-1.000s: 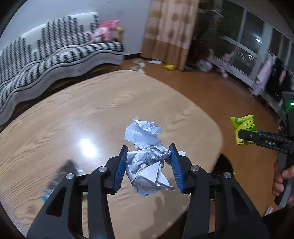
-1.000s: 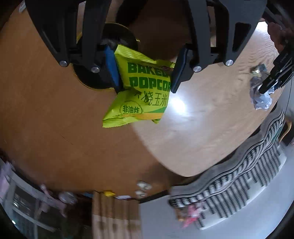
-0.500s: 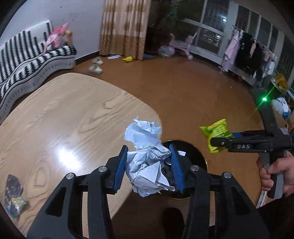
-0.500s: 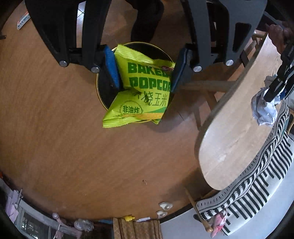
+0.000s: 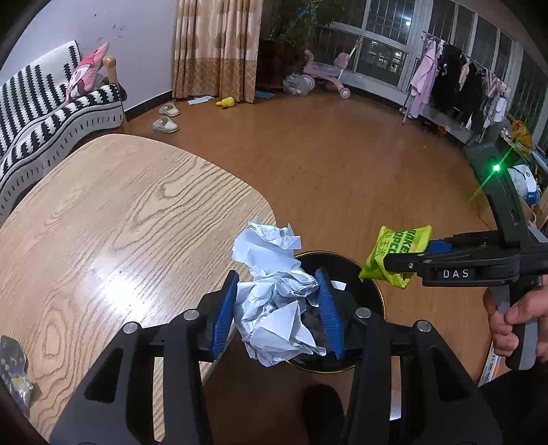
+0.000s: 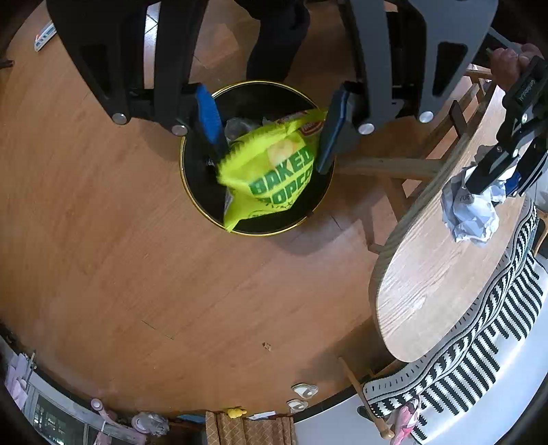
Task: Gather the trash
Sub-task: 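Carry paper and popcorn bag over the bin and open both grippers to drop them, then move both tools back over the table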
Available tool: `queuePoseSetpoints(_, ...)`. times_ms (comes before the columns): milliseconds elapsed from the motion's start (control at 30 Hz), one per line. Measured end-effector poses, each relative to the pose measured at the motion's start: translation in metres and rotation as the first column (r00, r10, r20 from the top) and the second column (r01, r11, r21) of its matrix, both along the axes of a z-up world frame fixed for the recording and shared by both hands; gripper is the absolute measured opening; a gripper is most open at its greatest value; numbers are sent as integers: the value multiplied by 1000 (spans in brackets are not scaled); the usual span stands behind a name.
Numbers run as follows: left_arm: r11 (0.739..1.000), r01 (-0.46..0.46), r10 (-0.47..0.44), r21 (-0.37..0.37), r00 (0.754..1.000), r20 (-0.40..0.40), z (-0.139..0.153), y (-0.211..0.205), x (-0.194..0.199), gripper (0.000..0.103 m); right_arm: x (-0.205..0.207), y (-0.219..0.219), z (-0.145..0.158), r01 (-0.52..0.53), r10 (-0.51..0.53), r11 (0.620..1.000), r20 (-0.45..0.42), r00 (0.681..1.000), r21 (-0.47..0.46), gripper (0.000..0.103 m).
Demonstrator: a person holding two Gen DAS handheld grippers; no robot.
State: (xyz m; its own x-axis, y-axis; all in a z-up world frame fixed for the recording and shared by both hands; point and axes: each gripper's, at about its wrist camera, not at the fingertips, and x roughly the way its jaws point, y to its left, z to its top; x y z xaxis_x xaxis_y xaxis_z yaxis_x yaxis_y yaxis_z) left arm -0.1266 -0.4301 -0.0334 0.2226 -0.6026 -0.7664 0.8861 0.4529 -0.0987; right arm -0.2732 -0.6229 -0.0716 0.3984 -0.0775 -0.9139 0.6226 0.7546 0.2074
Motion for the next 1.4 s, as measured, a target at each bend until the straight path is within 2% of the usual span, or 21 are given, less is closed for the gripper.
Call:
queuePoseSetpoints(167, 1000, 5, -5, 2, 1000, 0, 1, -1, -4, 45, 3, 2, 1, 1, -1, 1000, 2, 1000, -4, 53)
queuePoseSetpoints(200, 1000, 6, -6, 3, 1000, 0, 1, -2, -5, 45, 3, 2, 3, 2, -2, 1000, 7, 1000, -3, 65)
queuePoseSetpoints(267, 1000, 10, -10, 5, 1000, -2, 0, -2, -6, 45, 2, 4, 5, 7, -6, 1000, 20, 1000, -13, 78)
queuePoseSetpoints(500, 999, 44, -43, 11, 999, -21, -5, -11, -15, 45, -4, 1, 11, 58, -57, 998, 46, 997, -17, 79)
queuePoseSetpoints(733, 995, 97, -98, -17, 989, -107, -19, -33, -27, 46, -21, -19, 22, 177, -175, 984, 98, 980, -14, 79)
queuePoseSetpoints(833, 992, 119, -123, -35, 985, -123, -25, -45, -34, 53, -28, -24, 27, 218, -215, 976, 123, 969, -15, 79)
queuePoseSetpoints(933, 989, 143, -148, -49, 979, -138, -32, -59, -41, 74, -35, -29, 32, 254, -248, 967, 144, 958, -20, 80)
queuePoseSetpoints(967, 988, 146, -152, -53, 979, -136, -33, -63, -43, 80, -37, -30, 34, 263, -257, 965, 150, 955, -20, 80)
queuePoseSetpoints(1033, 987, 154, -158, -44, 979, -131, -37, -72, -49, 85, -39, -30, 37, 276, -269, 961, 157, 950, -27, 80)
queuePoseSetpoints(1167, 987, 159, -161, -26, 983, -90, -33, -70, -52, 85, -36, -25, 43, 270, -259, 962, 164, 952, -47, 81)
queuePoseSetpoints(1300, 994, 110, -111, -21, 993, -33, -20, -47, -33, 85, -20, -14, 50, 229, -214, 971, 172, 961, -70, 82)
queuePoseSetpoints(1400, 999, 31, -32, -19, 999, -18, -8, -11, -3, 85, 2, 1, 55, 175, -158, 981, 183, 970, -79, 82)
